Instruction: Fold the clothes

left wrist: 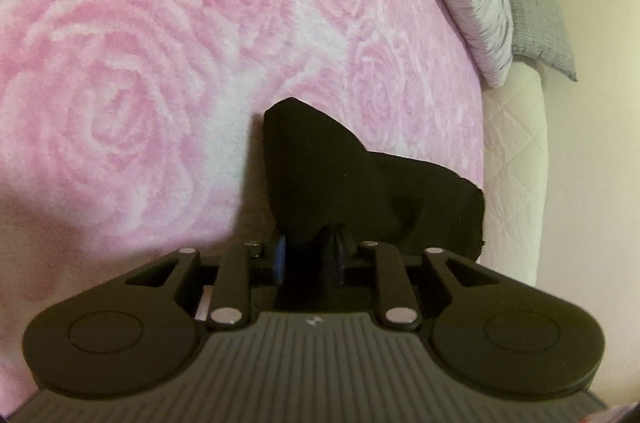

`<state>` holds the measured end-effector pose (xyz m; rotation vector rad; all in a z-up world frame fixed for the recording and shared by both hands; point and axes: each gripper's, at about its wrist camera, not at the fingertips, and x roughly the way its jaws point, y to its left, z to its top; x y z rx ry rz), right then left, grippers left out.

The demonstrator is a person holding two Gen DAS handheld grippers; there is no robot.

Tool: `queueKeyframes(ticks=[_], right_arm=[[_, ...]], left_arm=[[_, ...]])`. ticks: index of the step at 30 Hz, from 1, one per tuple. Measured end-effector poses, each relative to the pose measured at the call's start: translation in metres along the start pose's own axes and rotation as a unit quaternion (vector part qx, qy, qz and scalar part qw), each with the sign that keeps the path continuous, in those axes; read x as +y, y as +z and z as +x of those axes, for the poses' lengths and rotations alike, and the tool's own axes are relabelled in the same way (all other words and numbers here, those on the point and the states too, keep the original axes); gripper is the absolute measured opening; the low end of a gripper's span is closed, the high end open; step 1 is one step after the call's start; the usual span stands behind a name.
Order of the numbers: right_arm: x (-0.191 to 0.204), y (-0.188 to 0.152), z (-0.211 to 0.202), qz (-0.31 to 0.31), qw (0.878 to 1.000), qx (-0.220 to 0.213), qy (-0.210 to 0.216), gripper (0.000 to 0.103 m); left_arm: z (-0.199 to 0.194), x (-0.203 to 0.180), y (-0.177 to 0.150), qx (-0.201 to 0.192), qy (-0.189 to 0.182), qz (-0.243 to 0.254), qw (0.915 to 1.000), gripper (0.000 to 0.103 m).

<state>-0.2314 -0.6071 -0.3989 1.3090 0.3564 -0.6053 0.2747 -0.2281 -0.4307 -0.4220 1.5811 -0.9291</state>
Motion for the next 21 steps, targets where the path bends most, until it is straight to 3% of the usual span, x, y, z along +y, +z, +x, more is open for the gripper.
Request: queueKeyframes(ticks=[4, 5, 6, 7, 9, 10, 12, 15, 17, 21], right_arm=[[-0.002, 0.028, 0.003, 0.007, 0.999, -0.016, -0.039, 0.065], [-0.002, 0.035, 0.003, 0.009, 0.999, -0.021, -0.049, 0.049], [-0.003, 0.042, 0.004, 0.01, 0.998, -0.025, -0.059, 0.024], [-0.003, 0.048, 0.004, 0.012, 0.997, -0.029, -0.068, 0.018], [-0.004, 0.062, 0.006, 0.015, 0.995, -0.037, -0.088, 0.014], [0.004, 0.068, 0.006, 0.009, 0.996, -0.039, -0.078, 0.013], [0.028, 0.079, 0.007, -0.01, 0.998, -0.042, -0.043, 0.01], [0.062, 0.089, -0.002, -0.074, 0.993, -0.075, 0.057, 0.005], [0.062, 0.091, -0.003, -0.116, 0.988, -0.085, 0.052, 0.004], [0.003, 0.085, 0.027, -0.066, 0.996, -0.049, -0.033, 0.005]], left_arm=[[0.005, -0.001, -0.001, -0.005, 0.005, -0.001, 1.0, 0.02], [0.006, -0.001, -0.002, -0.007, 0.005, -0.002, 1.0, 0.02], [0.006, -0.001, -0.003, -0.009, 0.005, -0.003, 0.9999, 0.02], [0.007, -0.001, -0.004, -0.01, 0.004, -0.003, 0.9999, 0.02], [0.005, -0.001, -0.006, -0.019, -0.003, -0.003, 0.9998, 0.02], [0.003, 0.0, -0.006, -0.032, -0.015, -0.011, 0.9993, 0.02], [0.001, 0.002, -0.007, -0.043, -0.022, -0.013, 0.9987, 0.02], [0.001, 0.006, -0.008, -0.052, -0.02, -0.013, 0.9984, 0.021], [0.005, 0.01, -0.009, -0.052, -0.008, -0.017, 0.9985, 0.021], [0.013, 0.014, -0.008, -0.05, 0.004, -0.024, 0.9984, 0.022]])
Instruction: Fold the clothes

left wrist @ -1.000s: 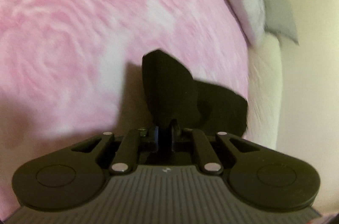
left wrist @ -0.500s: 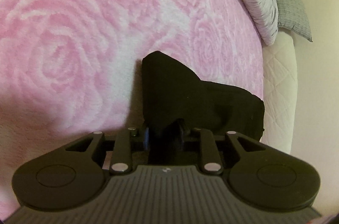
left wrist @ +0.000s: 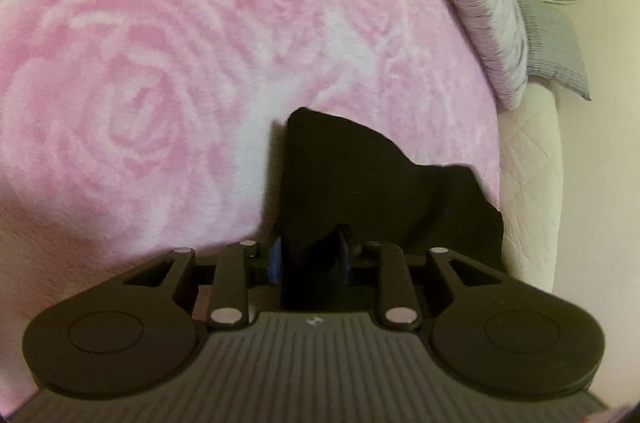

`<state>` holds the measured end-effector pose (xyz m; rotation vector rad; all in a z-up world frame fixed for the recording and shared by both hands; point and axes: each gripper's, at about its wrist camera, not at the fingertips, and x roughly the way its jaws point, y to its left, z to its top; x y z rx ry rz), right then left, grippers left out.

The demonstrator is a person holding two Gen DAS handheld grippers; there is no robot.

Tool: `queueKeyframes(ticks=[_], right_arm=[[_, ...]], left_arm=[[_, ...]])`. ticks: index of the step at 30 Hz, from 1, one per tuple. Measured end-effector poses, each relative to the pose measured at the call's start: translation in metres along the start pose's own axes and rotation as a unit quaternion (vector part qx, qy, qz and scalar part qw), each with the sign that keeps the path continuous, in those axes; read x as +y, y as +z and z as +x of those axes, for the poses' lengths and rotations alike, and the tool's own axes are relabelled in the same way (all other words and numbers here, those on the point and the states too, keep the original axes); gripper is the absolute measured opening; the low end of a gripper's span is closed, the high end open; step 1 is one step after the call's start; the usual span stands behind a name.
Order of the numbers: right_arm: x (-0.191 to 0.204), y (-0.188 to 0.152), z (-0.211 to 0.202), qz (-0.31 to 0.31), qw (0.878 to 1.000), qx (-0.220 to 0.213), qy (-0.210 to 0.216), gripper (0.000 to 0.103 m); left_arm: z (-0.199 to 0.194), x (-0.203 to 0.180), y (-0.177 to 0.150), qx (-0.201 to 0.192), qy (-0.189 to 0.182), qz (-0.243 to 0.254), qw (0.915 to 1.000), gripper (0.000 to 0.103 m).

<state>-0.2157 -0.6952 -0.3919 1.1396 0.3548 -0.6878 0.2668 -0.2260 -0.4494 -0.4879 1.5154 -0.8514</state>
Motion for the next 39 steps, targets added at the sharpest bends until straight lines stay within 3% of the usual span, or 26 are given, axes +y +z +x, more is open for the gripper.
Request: queueKeyframes(ticks=[3, 4, 6, 7, 9, 12, 16, 18, 19, 21, 23, 25, 27, 31, 33, 34, 36, 37, 38, 39], right_arm=[[-0.047, -0.015, 0.007, 0.068, 0.996, 0.047, -0.022, 0.015], [-0.048, -0.015, 0.008, 0.066, 0.996, 0.049, -0.018, 0.016], [-0.043, -0.008, 0.008, 0.048, 0.998, 0.046, -0.012, 0.029], [-0.041, -0.003, 0.003, 0.039, 0.998, 0.042, -0.012, 0.029], [-0.032, 0.002, -0.001, 0.004, 0.998, 0.043, -0.042, 0.018], [-0.019, 0.001, 0.006, -0.029, 0.994, 0.054, -0.086, 0.017], [0.003, -0.014, -0.02, -0.08, 0.989, 0.034, -0.118, 0.04], [0.021, -0.026, -0.035, -0.123, 0.982, 0.02, -0.141, 0.056], [0.034, -0.035, -0.04, -0.154, 0.976, 0.016, -0.15, 0.059], [0.055, -0.058, -0.034, -0.215, 0.967, 0.022, -0.137, 0.072], [0.076, -0.083, -0.026, -0.274, 0.954, 0.03, -0.119, 0.079], [0.097, -0.108, -0.018, -0.332, 0.937, 0.038, -0.101, 0.08], [0.118, -0.132, -0.01, -0.389, 0.916, 0.046, -0.082, 0.087], [0.156, -0.187, -0.005, -0.5, 0.863, 0.062, -0.045, 0.088], [0.173, -0.222, 0.008, -0.551, 0.831, 0.064, -0.041, 0.088], [0.179, -0.241, 0.016, -0.584, 0.809, 0.061, -0.045, 0.088], [0.177, -0.281, 0.01, -0.649, 0.755, 0.053, -0.074, 0.088], [0.175, -0.298, 0.018, -0.683, 0.721, 0.052, -0.105, 0.088], [0.172, -0.303, 0.024, -0.694, 0.708, 0.047, -0.124, 0.09], [0.169, -0.304, 0.026, -0.696, 0.704, 0.04, -0.136, 0.09]], left_arm=[[0.002, -0.001, 0.002, 0.003, 0.002, 0.002, 1.0, 0.023], [0.003, -0.001, 0.004, 0.005, 0.001, 0.001, 1.0, 0.024], [0.004, -0.002, 0.006, 0.006, 0.001, 0.002, 1.0, 0.024], [0.004, -0.003, 0.007, 0.006, 0.004, 0.005, 1.0, 0.023], [0.005, -0.006, 0.01, 0.008, 0.012, 0.016, 0.9998, 0.021], [0.007, -0.013, 0.013, 0.015, 0.026, 0.031, 0.9991, 0.019], [0.0, -0.017, 0.02, 0.017, 0.005, 0.021, 0.9996, 0.008], [-0.004, -0.025, 0.022, 0.014, -0.001, 0.033, 0.9993, 0.007], [-0.003, -0.027, 0.023, 0.017, -0.001, 0.042, 0.999, 0.007], [0.001, -0.03, 0.025, 0.023, 0.0, 0.06, 0.998, 0.013], [0.006, -0.031, 0.025, 0.032, 0.0, 0.071, 0.9969, 0.038], [0.012, -0.031, 0.026, 0.039, 0.002, 0.081, 0.996, 0.04], [0.015, -0.03, 0.031, 0.044, -0.002, 0.078, 0.996, 0.04], [0.018, -0.025, 0.042, 0.058, -0.017, 0.06, 0.9964, 0.038], [0.02, -0.023, 0.046, 0.062, -0.024, 0.056, 0.9962, 0.031], [0.02, -0.021, 0.047, 0.061, -0.026, 0.053, 0.9964, 0.024], [0.02, -0.019, 0.048, 0.057, -0.03, 0.046, 0.9968, 0.019], [0.019, -0.018, 0.049, 0.056, -0.032, 0.043, 0.997, 0.016], [0.019, -0.017, 0.049, 0.054, -0.034, 0.04, 0.9972, 0.013], [0.019, -0.016, 0.05, 0.052, -0.036, 0.036, 0.9974, 0.012]])
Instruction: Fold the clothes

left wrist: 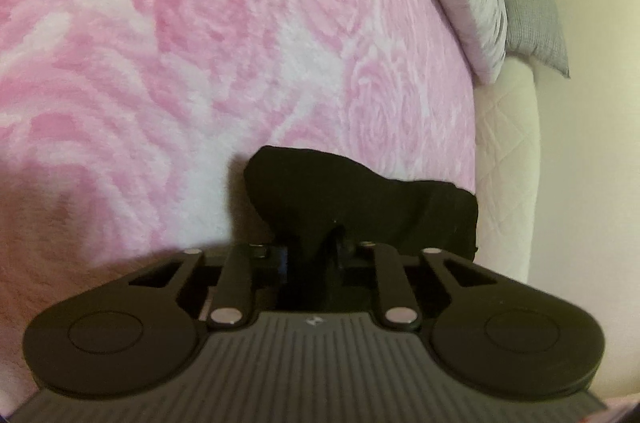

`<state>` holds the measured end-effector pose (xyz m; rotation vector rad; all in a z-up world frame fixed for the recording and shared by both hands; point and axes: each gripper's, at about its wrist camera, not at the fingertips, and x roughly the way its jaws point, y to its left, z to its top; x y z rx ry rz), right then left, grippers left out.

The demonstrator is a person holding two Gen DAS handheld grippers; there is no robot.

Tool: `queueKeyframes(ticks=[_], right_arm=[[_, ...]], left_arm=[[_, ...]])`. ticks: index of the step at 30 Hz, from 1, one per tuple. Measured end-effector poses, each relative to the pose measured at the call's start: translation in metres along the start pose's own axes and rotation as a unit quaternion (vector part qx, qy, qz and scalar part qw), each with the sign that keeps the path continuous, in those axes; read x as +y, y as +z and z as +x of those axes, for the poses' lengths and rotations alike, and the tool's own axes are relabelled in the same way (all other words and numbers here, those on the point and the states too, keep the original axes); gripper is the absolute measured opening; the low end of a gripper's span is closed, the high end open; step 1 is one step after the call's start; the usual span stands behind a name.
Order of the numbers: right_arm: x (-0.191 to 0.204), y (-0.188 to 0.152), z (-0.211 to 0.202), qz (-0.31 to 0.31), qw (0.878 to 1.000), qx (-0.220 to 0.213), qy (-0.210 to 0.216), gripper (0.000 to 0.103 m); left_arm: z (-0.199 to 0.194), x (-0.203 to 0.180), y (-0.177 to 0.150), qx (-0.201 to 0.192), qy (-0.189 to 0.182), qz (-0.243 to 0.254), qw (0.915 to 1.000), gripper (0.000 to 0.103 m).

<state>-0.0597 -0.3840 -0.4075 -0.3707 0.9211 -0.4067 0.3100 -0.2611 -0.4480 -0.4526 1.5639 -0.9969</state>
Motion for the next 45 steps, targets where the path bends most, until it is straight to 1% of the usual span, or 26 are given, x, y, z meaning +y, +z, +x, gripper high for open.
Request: queueKeyframes(ticks=[1, 2, 3, 4, 5, 6, 8, 9, 11, 14, 16, 18, 20, 22, 24, 26, 28, 31, 33, 34, 37, 40, 41, 43, 44, 45], right_arm=[[0.001, -0.003, 0.003, -0.003, 1.0, 0.003, -0.014, 0.087], [-0.004, -0.005, 0.002, 0.007, 1.0, 0.015, -0.017, 0.065], [-0.011, -0.007, 0.001, 0.022, 0.999, 0.029, -0.015, 0.049], [-0.017, -0.008, -0.001, 0.032, 0.999, 0.034, -0.01, 0.045], [-0.022, -0.009, -0.003, 0.041, 0.999, 0.034, -0.004, 0.031], [-0.027, -0.009, -0.007, 0.048, 0.998, 0.033, 0.001, 0.02], [-0.04, -0.01, -0.018, 0.059, 0.998, 0.029, 0.013, 0.013], [-0.045, -0.01, -0.025, 0.06, 0.998, 0.026, 0.018, 0.011], [-0.05, -0.009, -0.028, 0.063, 0.997, 0.026, 0.032, 0.01], [-0.068, -0.006, -0.034, 0.097, 0.993, 0.022, 0.058, 0.01], [-0.094, 0.006, -0.036, 0.15, 0.986, 0.01, 0.071, 0.01], [-0.125, 0.015, -0.047, 0.208, 0.975, -0.005, 0.084, 0.01], [-0.161, 0.013, -0.065, 0.276, 0.956, -0.025, 0.1, 0.01], [-0.199, 0.006, -0.081, 0.334, 0.935, -0.048, 0.112, 0.01], [-0.24, -0.007, -0.1, 0.387, 0.911, -0.075, 0.123, 0.01], [-0.281, -0.022, -0.116, 0.438, 0.884, -0.1, 0.133, 0.01], [-0.322, -0.041, -0.126, 0.483, 0.855, -0.123, 0.144, 0.01], [-0.386, -0.083, -0.129, 0.549, 0.807, -0.142, 0.165, 0.01], [-0.429, -0.117, -0.127, 0.585, 0.777, -0.147, 0.18, 0.01], [-0.451, -0.136, -0.123, 0.596, 0.766, -0.149, 0.186, 0.01], [-0.516, -0.196, -0.102, 0.623, 0.74, -0.15, 0.206, 0.01], [-0.572, -0.264, -0.064, 0.663, 0.697, -0.13, 0.239, 0.01], [-0.585, -0.284, -0.052, 0.676, 0.685, -0.123, 0.241, 0.01], [-0.601, -0.326, -0.026, 0.7, 0.667, -0.1, 0.234, 0.011], [-0.604, -0.347, -0.014, 0.717, 0.654, -0.082, 0.228, 0.011], [-0.605, -0.369, -0.001, 0.735, 0.638, -0.063, 0.22, 0.011]], left_arm=[[0.0, 0.001, 0.0, -0.002, -0.002, -0.003, 1.0, 0.011], [-0.001, 0.002, 0.001, -0.004, -0.004, -0.007, 1.0, 0.01], [-0.001, 0.004, 0.001, -0.006, -0.006, -0.01, 0.9999, 0.01], [-0.001, 0.005, 0.002, -0.008, -0.008, -0.013, 0.9998, 0.01], [-0.003, 0.004, 0.002, -0.008, -0.008, -0.013, 0.9999, 0.009], [-0.004, 0.003, 0.001, -0.008, -0.008, -0.012, 0.9999, 0.009], [-0.008, 0.0, 0.001, -0.007, -0.008, -0.008, 0.9999, 0.008], [-0.011, -0.002, 0.0, -0.006, -0.008, -0.006, 0.9999, 0.008], [-0.016, -0.007, -0.001, -0.009, -0.005, -0.006, 0.9999, 0.008], [-0.029, -0.029, -0.003, -0.029, -0.027, -0.003, 0.9992, 0.007], [-0.04, -0.059, -0.002, -0.041, -0.05, 0.013, 0.9978, 0.007], [-0.044, -0.102, 0.002, -0.045, -0.067, 0.038, 0.996, 0.008], [-0.047, -0.146, 0.007, -0.048, -0.083, 0.064, 0.9934, 0.008], [-0.044, -0.193, 0.016, -0.048, -0.087, 0.092, 0.9908, 0.008], [-0.034, -0.241, 0.021, -0.048, -0.086, 0.116, 0.9884, 0.009], [-0.018, -0.285, 0.023, -0.047, -0.082, 0.134, 0.9865, 0.01], [0.005, -0.329, 0.027, -0.044, -0.072, 0.147, 0.9855, 0.012], [0.052, -0.388, 0.035, -0.043, -0.043, 0.166, 0.9842, 0.014], [0.096, -0.418, 0.043, -0.038, -0.03, 0.17, 0.9843, 0.014], [0.123, -0.434, 0.044, -0.035, -0.022, 0.17, 0.9846, 0.014], [0.195, -0.459, 0.05, -0.028, 0.009, 0.168, 0.9854, 0.015], [0.268, -0.464, 0.05, -0.012, 0.045, 0.153, 0.9872, 0.015], [0.292, -0.463, 0.049, -0.002, 0.055, 0.148, 0.9874, 0.017], [0.338, -0.457, 0.048, 0.021, 0.072, 0.139, 0.9874, 0.022], [0.36, -0.452, 0.047, 0.037, 0.079, 0.134, 0.9871, 0.021], [0.373, -0.446, 0.046, 0.047, 0.076, 0.127, 0.9878, 0.021]])
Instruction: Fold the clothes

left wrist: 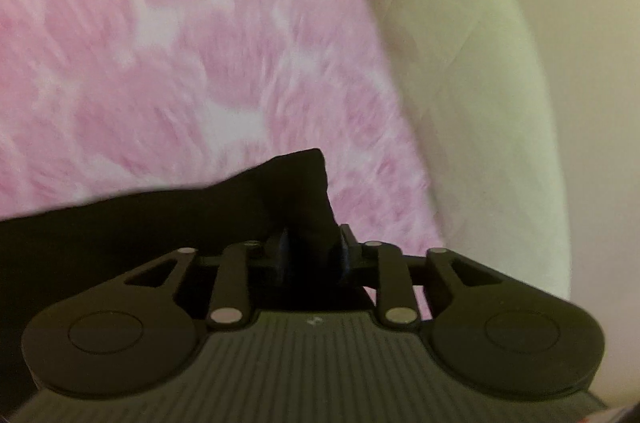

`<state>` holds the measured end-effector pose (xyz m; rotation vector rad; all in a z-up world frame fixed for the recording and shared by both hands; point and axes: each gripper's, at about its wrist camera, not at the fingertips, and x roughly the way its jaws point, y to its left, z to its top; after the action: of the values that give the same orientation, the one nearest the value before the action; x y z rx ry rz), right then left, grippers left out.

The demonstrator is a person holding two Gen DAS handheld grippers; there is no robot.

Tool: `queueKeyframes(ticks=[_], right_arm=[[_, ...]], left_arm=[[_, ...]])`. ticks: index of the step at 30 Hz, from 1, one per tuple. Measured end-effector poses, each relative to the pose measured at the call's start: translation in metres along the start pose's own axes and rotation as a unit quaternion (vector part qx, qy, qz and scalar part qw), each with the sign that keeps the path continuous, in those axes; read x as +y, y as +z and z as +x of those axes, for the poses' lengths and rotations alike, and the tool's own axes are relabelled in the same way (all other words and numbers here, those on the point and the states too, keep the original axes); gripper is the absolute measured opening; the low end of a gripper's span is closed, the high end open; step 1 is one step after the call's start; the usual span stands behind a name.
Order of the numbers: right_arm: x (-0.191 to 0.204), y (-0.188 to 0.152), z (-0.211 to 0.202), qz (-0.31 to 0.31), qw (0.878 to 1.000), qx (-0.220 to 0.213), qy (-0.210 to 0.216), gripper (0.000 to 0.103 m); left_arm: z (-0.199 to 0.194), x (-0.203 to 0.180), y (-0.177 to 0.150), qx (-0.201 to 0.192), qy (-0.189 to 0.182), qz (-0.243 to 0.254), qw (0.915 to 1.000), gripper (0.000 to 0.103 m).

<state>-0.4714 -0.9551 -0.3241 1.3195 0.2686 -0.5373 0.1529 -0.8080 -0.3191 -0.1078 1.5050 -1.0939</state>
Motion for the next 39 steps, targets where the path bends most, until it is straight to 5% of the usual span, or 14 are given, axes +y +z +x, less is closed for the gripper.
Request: queueKeyframes(ticks=[4, 6, 13, 18, 23, 31, 32, 33, 35, 39], right_arm=[[-0.06, 0.0, 0.005, 0.066, 0.996, 0.013, -0.055, 0.021], [-0.063, -0.005, -0.002, 0.065, 0.997, 0.003, -0.051, 0.037], [-0.04, -0.003, -0.021, 0.045, 0.996, -0.035, -0.076, 0.045], [-0.011, 0.003, -0.028, -0.022, 0.987, -0.083, -0.138, 0.046], [0.001, -0.022, -0.021, 0.006, 0.997, -0.012, -0.082, 0.053], [-0.008, -0.036, 0.048, 0.07, 0.995, 0.02, -0.074, 0.06], [-0.013, -0.033, 0.052, 0.079, 0.993, 0.019, -0.08, 0.051], [-0.017, -0.03, 0.054, 0.085, 0.992, 0.018, -0.088, 0.019], [-0.026, -0.03, 0.044, 0.079, 0.992, 0.02, -0.092, 0.0], [-0.047, -0.045, 0.018, 0.088, 0.992, 0.029, -0.083, 0.0]], left_arm=[[0.008, 0.005, 0.001, 0.006, -0.025, 0.006, 0.9996, 0.025], [-0.013, 0.007, 0.002, -0.006, -0.041, 0.026, 0.9988, 0.034], [-0.109, 0.089, -0.034, -0.061, 0.039, 0.022, 0.9971, 0.039], [-0.129, 0.112, -0.092, -0.04, 0.07, 0.1, 0.9917, 0.039], [-0.148, 0.134, -0.151, -0.017, 0.099, 0.181, 0.9782, 0.039], [-0.108, 0.151, -0.137, 0.01, 0.148, 0.25, 0.9568, 0.038], [-0.103, 0.154, -0.137, 0.018, 0.15, 0.255, 0.9551, 0.038], [-0.098, 0.158, -0.137, 0.026, 0.153, 0.26, 0.9533, 0.038], [-0.094, 0.161, -0.136, 0.03, 0.152, 0.261, 0.9528, 0.038], [-0.098, 0.148, -0.127, 0.032, 0.148, 0.264, 0.9525, 0.036]])
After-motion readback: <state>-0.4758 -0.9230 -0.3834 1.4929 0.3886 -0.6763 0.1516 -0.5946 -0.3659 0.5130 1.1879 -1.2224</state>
